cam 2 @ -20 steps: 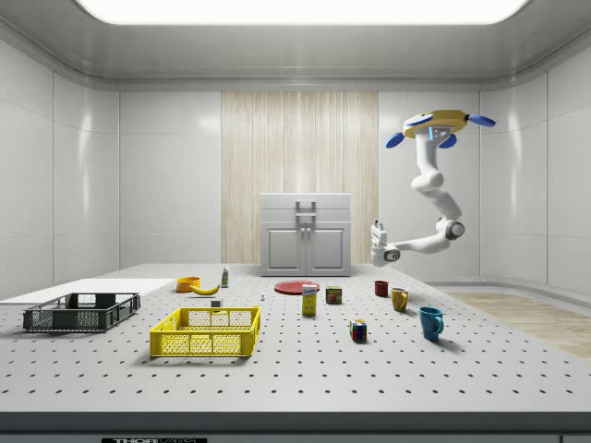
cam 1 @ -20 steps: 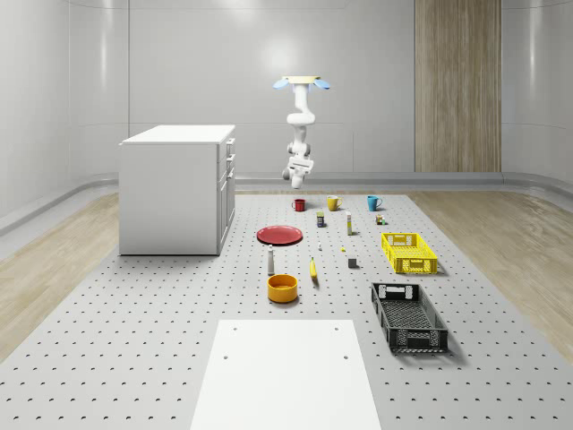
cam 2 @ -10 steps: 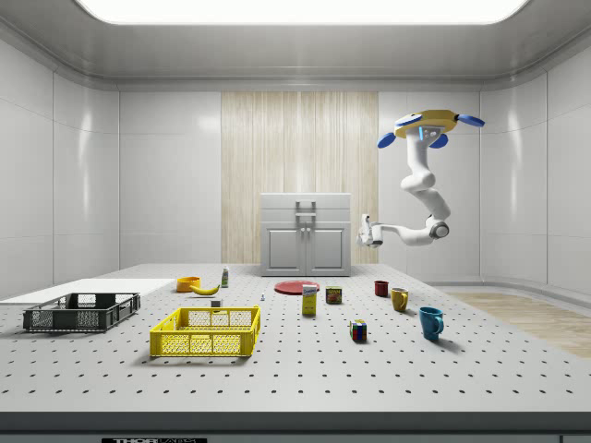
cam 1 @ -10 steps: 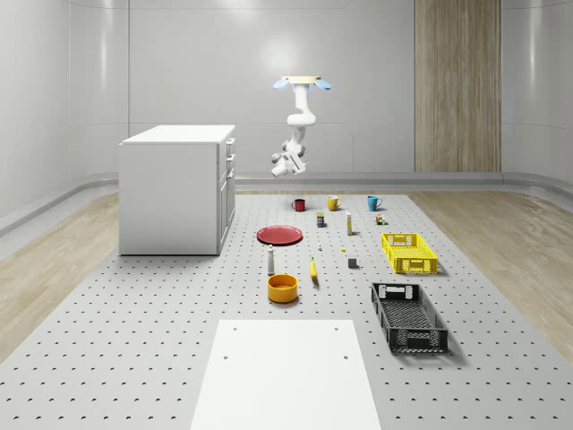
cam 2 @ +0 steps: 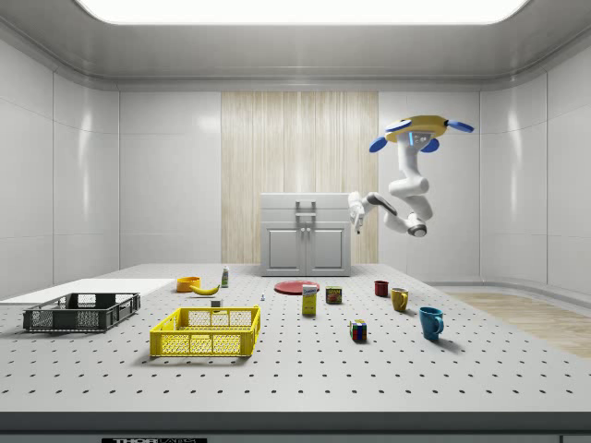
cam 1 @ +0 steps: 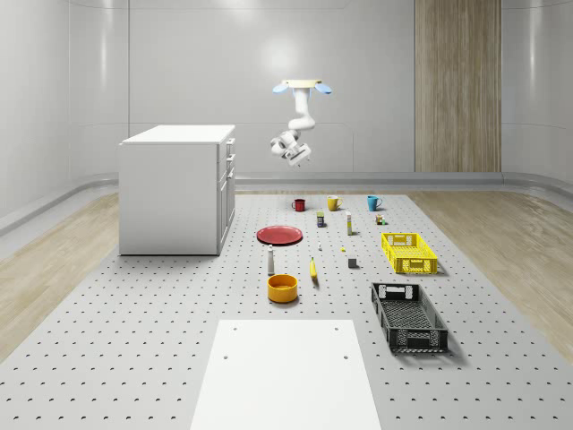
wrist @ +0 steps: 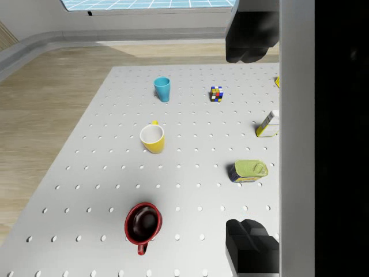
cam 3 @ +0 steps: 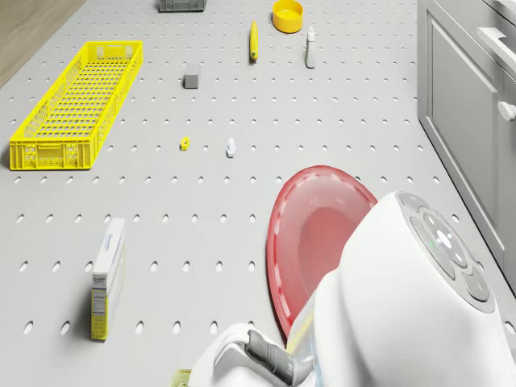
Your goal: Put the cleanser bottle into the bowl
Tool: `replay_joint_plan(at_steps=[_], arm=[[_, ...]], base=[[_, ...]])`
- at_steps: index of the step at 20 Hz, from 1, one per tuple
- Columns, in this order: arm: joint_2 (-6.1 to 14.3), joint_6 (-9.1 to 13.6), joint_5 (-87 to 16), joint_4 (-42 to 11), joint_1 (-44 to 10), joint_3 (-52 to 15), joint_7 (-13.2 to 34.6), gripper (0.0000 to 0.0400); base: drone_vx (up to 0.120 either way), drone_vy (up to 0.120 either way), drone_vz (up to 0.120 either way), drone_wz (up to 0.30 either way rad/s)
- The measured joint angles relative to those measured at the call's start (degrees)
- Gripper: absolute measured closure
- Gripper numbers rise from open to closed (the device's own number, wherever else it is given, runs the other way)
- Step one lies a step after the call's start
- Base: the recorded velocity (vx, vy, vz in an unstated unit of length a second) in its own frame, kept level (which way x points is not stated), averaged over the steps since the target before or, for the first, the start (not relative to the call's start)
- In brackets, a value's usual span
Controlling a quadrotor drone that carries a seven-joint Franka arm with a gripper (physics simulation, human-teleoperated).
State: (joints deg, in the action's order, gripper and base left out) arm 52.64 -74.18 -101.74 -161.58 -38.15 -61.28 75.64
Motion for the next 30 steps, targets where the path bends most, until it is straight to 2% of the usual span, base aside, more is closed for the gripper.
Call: replay_joint_plan(at_steps=[5,10,13,19,27,30], arm=[[3.3,5.2,-8.9,-3.4,-11.2,-5.9,7.5,0.0000],[5.8,7.2,-11.5,-4.2,-17.0,-8.7,11.3,0.0000],[7.0,7.4,-11.9,-4.3,-18.9,-9.7,12.7,0.0000],[9.1,6.7,-11.6,-4.3,-21.1,-10.9,14.3,0.0000],[11.7,4.9,-10.5,-4.2,-22.6,-12.0,15.5,0.0000],[12.6,4.1,-10.0,-4.1,-23.0,-12.4,15.9,0.0000]], base=[[0.120,0.000,-0.120,0.000],[0.120,0.000,-0.120,0.000],[0.120,-0.067,-0.120,0.000],[0.120,-0.113,-0.007,0.000],[0.120,0.000,-0.090,0.000],[0.120,0.000,0.000,0.000]])
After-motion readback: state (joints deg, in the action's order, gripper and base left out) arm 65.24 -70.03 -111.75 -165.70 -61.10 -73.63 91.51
